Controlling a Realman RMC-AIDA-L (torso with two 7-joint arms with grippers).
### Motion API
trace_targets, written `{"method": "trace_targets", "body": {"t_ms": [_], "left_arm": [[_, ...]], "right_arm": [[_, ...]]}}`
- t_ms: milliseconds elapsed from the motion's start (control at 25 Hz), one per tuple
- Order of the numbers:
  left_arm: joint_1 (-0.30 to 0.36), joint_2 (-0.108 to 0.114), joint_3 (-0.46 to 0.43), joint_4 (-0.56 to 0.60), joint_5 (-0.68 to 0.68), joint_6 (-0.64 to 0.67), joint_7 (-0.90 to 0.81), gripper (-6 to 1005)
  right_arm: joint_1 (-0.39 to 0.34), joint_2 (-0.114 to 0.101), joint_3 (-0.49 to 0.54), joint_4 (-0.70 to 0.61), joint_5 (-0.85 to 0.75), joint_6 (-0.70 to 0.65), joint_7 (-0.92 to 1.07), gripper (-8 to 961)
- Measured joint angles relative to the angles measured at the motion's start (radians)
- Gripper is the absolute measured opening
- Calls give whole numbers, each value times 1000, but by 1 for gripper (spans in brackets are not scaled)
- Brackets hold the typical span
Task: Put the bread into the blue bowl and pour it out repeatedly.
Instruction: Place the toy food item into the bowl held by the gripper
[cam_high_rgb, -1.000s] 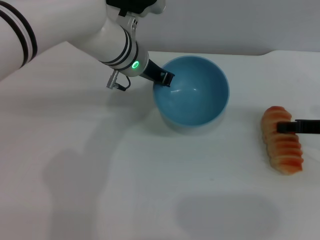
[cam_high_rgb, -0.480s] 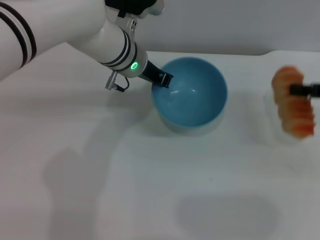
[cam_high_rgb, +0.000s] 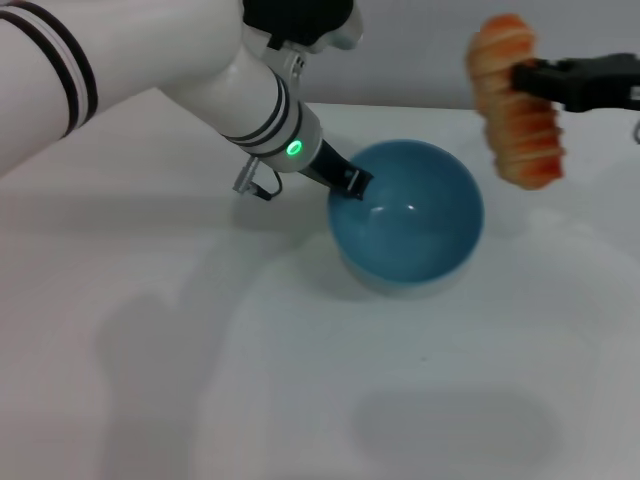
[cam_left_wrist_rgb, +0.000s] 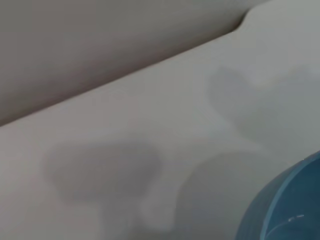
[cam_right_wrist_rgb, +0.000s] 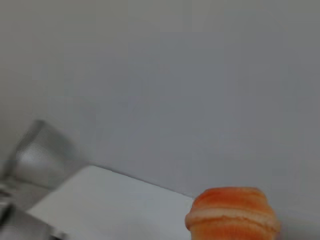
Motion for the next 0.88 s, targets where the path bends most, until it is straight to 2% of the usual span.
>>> {"method": "trace_targets", "body": {"t_ms": [80,320,680,880], "left_arm": [[-1,0,8,0,-11,1,0,0],[-4,2,11,0,-19,2,0,-1],[-2,2,12,0,-22,-11,0,0],[1,2,10,0,-23,-12,1,-1]], "right_arm": [[5,1,-41,24,44,18,-42,172],[43,2,-149,144,122,93,-113,168],[89,5,-237,285,196,199,-172,163],[106,6,-284,323,201,273,-182,161]]}}
